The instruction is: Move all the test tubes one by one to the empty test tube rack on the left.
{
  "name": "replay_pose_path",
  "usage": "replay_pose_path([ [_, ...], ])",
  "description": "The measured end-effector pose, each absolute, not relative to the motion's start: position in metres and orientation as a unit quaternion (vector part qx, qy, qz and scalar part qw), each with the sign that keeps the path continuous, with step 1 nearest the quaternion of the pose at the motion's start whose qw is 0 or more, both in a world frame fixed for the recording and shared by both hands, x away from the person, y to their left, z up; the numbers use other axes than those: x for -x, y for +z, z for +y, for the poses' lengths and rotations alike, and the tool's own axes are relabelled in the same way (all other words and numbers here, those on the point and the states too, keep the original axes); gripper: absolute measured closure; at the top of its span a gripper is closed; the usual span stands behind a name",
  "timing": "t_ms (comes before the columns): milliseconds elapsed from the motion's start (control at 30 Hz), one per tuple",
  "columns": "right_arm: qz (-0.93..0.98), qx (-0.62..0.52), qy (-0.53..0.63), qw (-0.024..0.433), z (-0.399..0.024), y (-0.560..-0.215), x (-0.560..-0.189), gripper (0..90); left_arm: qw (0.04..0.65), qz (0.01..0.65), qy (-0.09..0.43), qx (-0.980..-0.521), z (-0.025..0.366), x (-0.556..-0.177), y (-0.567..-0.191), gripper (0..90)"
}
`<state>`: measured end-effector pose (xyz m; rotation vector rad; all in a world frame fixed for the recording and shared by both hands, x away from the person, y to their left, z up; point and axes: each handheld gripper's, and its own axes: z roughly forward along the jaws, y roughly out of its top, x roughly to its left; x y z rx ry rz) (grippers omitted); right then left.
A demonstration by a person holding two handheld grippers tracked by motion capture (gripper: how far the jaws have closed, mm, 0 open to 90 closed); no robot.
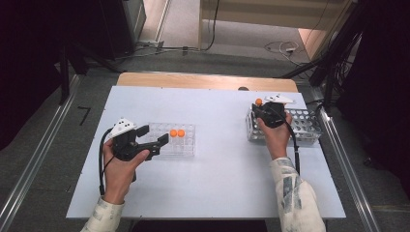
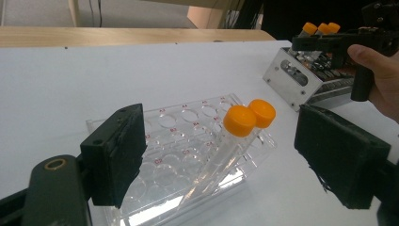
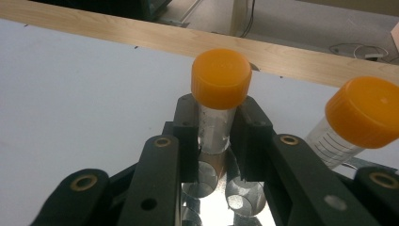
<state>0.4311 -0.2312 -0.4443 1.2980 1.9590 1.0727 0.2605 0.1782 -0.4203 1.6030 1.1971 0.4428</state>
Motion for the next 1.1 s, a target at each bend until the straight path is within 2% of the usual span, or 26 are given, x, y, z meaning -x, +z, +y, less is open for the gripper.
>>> replay_pose_path([
  [1100,0.709,-0.459,0.444,0.300,-0.238,-0.404,-0.415,71.7,0.517,0.502,0.185,-0.668,0.179,-0.260,-0.421,17.3],
])
